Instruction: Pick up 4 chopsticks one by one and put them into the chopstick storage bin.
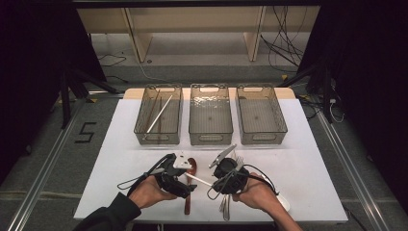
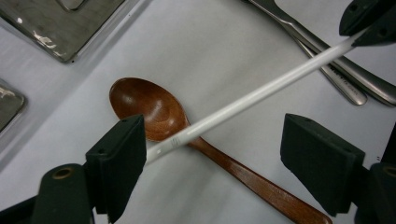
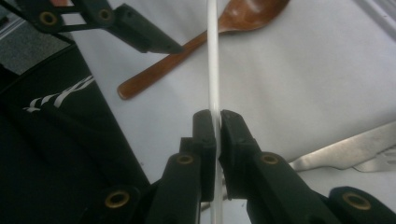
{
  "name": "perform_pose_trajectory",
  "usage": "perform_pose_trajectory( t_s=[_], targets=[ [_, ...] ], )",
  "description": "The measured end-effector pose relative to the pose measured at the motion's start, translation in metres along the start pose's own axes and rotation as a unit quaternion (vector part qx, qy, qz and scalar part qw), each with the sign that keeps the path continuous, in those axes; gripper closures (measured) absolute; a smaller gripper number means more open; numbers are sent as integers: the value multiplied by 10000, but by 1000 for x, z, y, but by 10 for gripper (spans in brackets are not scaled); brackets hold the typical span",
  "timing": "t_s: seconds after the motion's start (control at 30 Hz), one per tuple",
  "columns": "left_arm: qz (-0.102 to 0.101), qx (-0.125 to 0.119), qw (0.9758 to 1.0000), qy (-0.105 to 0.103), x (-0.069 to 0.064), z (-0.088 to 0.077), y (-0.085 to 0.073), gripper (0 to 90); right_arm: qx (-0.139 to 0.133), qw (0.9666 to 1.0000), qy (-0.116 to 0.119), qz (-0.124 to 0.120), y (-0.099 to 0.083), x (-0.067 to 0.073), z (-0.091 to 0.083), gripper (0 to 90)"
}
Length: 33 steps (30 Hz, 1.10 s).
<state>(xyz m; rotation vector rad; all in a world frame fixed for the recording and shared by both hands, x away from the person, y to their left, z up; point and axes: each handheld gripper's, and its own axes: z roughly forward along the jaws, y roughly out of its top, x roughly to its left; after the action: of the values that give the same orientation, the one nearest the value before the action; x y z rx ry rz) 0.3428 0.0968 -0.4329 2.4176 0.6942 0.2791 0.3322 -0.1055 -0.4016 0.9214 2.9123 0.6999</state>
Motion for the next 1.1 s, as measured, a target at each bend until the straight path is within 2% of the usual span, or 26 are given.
perform_pose_trajectory(
  t_s=[0.23,0.4,0.47,0.57,0.7,0.73,0.8,0.9,1.07,1.1],
  targets=[
    [453,188,9987,-151,-7,9,1,289,14,9998,91,-151,3,8,2,859],
    [563,235,9979,-233,-9,10,2,349,16,9996,164,-221,4,12,3,859],
    [606,241,9975,-286,-9,10,2,389,22,9993,190,-328,4,13,4,859],
    [727,269,9963,-363,-10,8,1,455,25,9991,207,-367,4,14,3,859],
    [774,272,9952,-528,-10,7,1,542,47,9989,239,-413,3,13,3,859],
    [863,308,9942,-570,-10,6,1,567,30,9986,231,-464,3,13,3,859],
    [896,295,9936,-615,-11,5,1,593,46,9985,270,-472,2,13,3,858],
    [1071,362,9909,-725,-13,4,1,634,17,9978,336,-575,1,12,3,857],
    [1368,486,9854,-888,-18,1,1,694,31,9959,510,-749,0,11,1,856],
    [1459,513,9837,-916,-20,0,1,705,31,9948,554,-857,-1,10,1,855]
  ],
)
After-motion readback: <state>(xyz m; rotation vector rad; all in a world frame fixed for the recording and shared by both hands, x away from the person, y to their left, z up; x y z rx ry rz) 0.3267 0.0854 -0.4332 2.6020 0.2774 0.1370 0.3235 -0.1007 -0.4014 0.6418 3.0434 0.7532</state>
